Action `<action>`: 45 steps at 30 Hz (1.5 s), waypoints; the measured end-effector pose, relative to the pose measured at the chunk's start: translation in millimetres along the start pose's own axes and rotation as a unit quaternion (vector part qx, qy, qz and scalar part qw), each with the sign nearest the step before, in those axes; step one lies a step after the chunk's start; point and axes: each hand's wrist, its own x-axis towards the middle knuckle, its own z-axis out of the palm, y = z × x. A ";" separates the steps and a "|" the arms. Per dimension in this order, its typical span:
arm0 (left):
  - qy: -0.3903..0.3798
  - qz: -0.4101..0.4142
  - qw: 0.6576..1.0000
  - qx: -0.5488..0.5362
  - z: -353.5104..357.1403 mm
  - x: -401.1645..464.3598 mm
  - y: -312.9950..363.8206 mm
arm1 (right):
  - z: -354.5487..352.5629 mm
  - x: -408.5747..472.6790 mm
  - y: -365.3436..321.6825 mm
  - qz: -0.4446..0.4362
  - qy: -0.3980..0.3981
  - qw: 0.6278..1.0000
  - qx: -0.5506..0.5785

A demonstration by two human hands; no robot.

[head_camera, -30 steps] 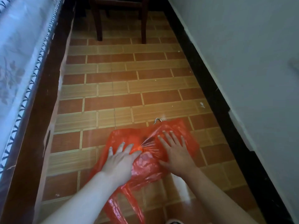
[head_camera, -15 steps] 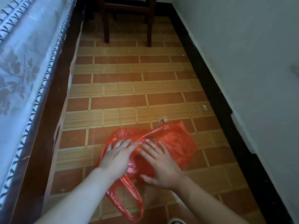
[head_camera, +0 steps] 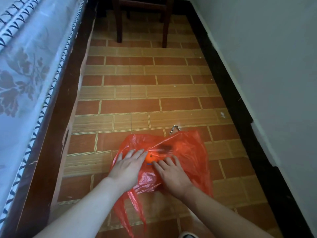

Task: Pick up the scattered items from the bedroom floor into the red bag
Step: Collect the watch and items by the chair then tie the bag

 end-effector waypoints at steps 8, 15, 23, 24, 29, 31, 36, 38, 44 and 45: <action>-0.020 0.021 0.999 0.019 14.0 20.7 20.2 | 9.6 -72.9 -24.3 -0.037 0.076 0.995 -0.055; -0.039 0.024 0.999 0.007 19.7 25.9 36.0 | 16.9 -118.5 -40.4 -0.031 -0.175 0.984 -0.015; -0.029 0.035 0.999 0.030 27.5 21.4 29.9 | -17.9 -91.5 -31.2 -0.036 -0.022 0.996 0.079; -0.022 0.038 0.998 0.035 27.3 20.5 27.4 | -24.4 -83.1 -28.4 -0.045 0.043 0.996 0.070; -0.006 0.031 0.998 0.060 25.5 10.8 17.4 | -22.7 -41.7 8.5 0.011 0.017 1.000 -0.024; -0.011 0.027 0.997 0.066 23.9 8.4 17.7 | -7.0 -29.7 29.7 0.029 -0.050 0.997 -0.054; -0.011 0.034 0.991 0.130 19.4 12.5 18.6 | -1.8 -8.2 98.2 0.026 -0.111 0.987 -0.113; -0.021 0.034 0.986 0.160 15.7 16.0 16.4 | -6.0 -0.5 126.5 0.024 -0.126 0.982 -0.135; 0.004 0.137 0.973 0.184 14.9 22.3 12.0 | -5.3 16.0 161.7 0.091 -0.164 0.972 -0.139; 0.008 0.171 0.967 0.188 15.5 21.3 13.8 | -2.1 17.9 161.8 0.106 -0.172 0.971 -0.127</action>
